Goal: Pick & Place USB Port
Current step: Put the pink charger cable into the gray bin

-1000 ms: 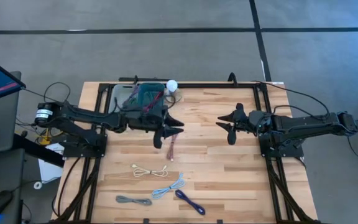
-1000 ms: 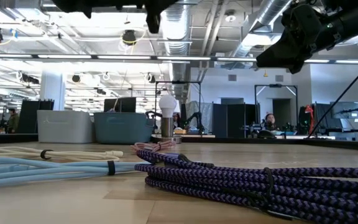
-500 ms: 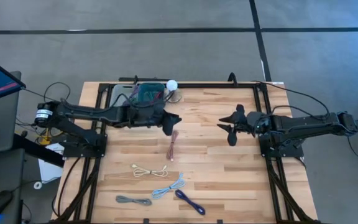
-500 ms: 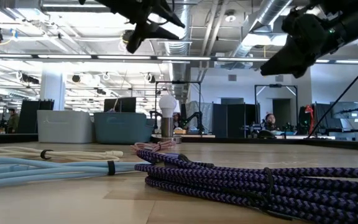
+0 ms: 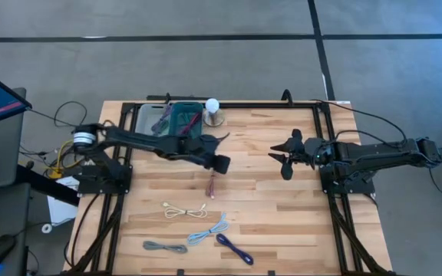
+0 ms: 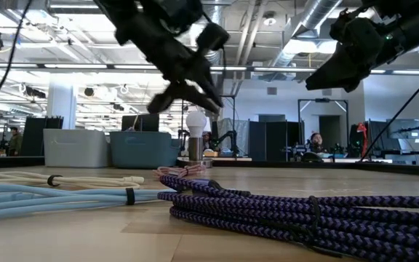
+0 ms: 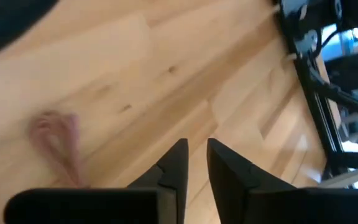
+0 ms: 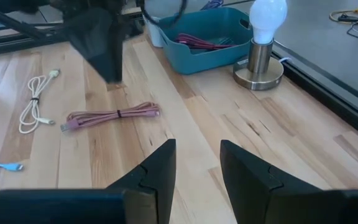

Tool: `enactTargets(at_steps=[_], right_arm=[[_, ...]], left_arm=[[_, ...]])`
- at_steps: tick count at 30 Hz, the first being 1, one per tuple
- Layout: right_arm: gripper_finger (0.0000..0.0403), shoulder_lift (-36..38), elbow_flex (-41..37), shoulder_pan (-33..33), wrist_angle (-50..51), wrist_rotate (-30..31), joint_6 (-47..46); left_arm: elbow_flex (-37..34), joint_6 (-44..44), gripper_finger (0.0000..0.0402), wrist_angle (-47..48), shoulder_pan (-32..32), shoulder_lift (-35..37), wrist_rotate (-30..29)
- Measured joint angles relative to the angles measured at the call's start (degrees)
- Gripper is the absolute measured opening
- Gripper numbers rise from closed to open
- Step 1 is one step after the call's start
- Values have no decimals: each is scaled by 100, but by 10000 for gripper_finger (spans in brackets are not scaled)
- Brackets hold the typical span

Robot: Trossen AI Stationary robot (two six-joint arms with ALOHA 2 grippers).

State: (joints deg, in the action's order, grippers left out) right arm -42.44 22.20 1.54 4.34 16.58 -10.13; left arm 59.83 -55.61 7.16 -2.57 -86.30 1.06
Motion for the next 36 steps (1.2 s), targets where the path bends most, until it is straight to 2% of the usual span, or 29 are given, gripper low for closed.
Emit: enactTargets(at_steps=[4, 12, 16, 22, 25, 32, 36], right_arm=[[118, 0, 0, 0, 20, 0, 0], [118, 0, 0, 0, 125, 2, 0], [118, 0, 0, 0, 131, 0, 0], [118, 0, 0, 0, 131, 2, 0], [118, 0, 0, 0, 129, 1, 1], [118, 0, 0, 2, 129, 0, 0], [118, 0, 0, 2, 129, 0, 0]], left_arm=[[396, -7, 45, 109, -129, -396, 562], [1367, -211, 5, 2027, -432, -511, 779], [1890, -210, 5, 2807, -447, -505, 623], [1993, -211, 4, 3960, -305, -535, 90], [1994, -283, 4, 4192, -290, -667, 85], [1994, -322, 10, 4128, -303, -1092, 809], [1993, -319, 25, 4122, -306, -1227, 863]])
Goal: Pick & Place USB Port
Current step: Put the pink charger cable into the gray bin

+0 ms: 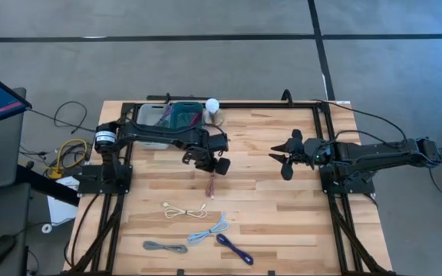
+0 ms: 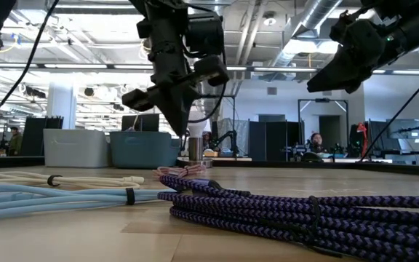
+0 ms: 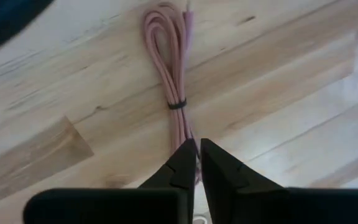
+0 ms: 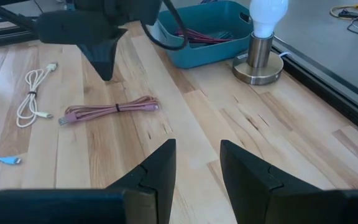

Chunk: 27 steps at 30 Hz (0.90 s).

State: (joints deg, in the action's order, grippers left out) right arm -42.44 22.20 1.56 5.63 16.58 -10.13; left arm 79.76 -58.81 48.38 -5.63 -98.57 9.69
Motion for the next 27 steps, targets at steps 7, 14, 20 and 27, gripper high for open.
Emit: enactTargets(at_steps=[7, 14, 20, 27], right_arm=[[118, 0, 0, 0, 52, 0, 1], [118, 0, 0, -2, 103, 1, 2], [118, -2, -2, -2, 188, 0, 2], [118, -2, -2, 0, 186, 0, 2]], left_arm=[[0, 1, 72, -264, -147, 41, -138], [-213, 157, 109, -572, -225, 8, -692], [-731, 155, 118, -990, -214, 3, -669], [-1176, -32, 117, -1682, -214, 3, -669]])
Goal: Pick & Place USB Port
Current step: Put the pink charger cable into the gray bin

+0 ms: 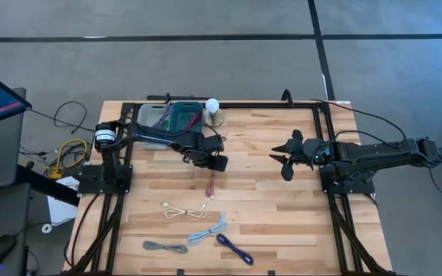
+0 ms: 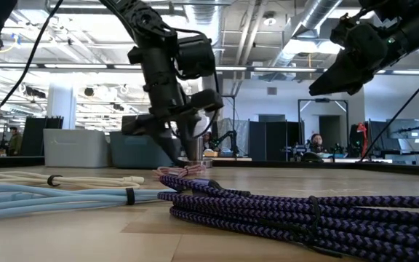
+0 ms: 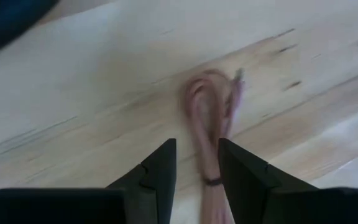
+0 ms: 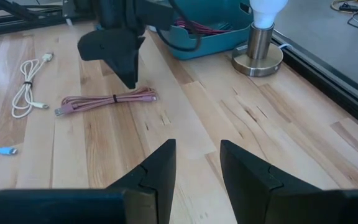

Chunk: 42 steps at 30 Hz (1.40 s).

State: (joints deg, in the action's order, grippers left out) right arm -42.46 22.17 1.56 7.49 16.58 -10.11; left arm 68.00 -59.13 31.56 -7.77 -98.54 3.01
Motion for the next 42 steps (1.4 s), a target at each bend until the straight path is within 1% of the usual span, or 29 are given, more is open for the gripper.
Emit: enactTargets(at_steps=[4, 8, 14, 18, 21, 36, 39, 42], right_arm=[[118, 1, 0, -1, 0, 0, 0], [118, 0, 0, -2, 0, 2, 0], [118, 0, 0, -1, 2, 2, 0], [118, 0, 0, -1, 4, 0, 0], [118, 0, 0, 0, 4, 0, 0], [118, 0, 0, 0, 4, 2, 2], [118, 0, 0, 0, 4, 2, 2], [118, 0, 0, 0, 4, 2, 2]], left_arm=[[-130, -4, 117, -450, 0, 0, 9], [-156, 15, 117, -501, 0, 0, 72], [-391, -31, 117, -526, 0, 0, 90], [-617, -258, 117, -898, -2, 27, 94], [-690, -267, 117, -1076, -2, 31, 101], [-705, -248, 116, -1439, -2, -2, 136], [-705, -45, 104, -1453, 0, -5, 138], [-707, 51, 70, -1502, 0, -40, 136]])
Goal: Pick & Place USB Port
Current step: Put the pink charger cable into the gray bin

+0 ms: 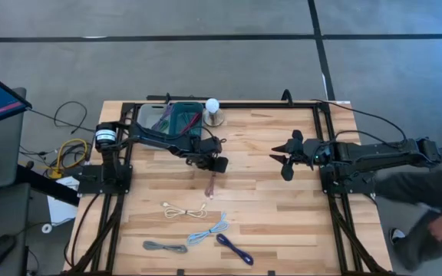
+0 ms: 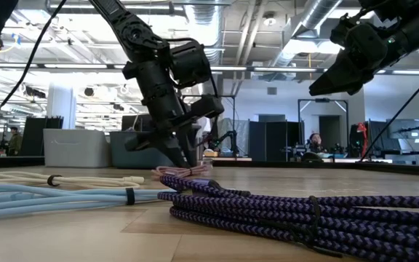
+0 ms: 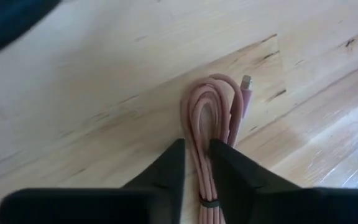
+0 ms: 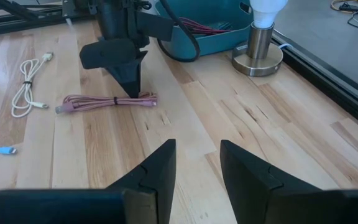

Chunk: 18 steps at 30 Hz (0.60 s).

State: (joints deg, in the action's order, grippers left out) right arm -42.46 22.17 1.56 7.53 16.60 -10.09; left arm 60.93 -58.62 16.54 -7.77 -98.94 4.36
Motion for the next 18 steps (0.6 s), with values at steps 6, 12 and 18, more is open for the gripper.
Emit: enactTargets(at_steps=[6, 12, 18], right_arm=[[118, 1, 0, 0, 26, 1, 0], [118, 2, 0, 0, 46, 2, 0], [118, 0, 0, -1, 67, 2, 0]], left_arm=[[17, 180, 10, -144, -2, -85, 146], [12, 354, 7, -330, -3, -137, 267], [-5, 507, 6, -550, 0, -130, 322]])
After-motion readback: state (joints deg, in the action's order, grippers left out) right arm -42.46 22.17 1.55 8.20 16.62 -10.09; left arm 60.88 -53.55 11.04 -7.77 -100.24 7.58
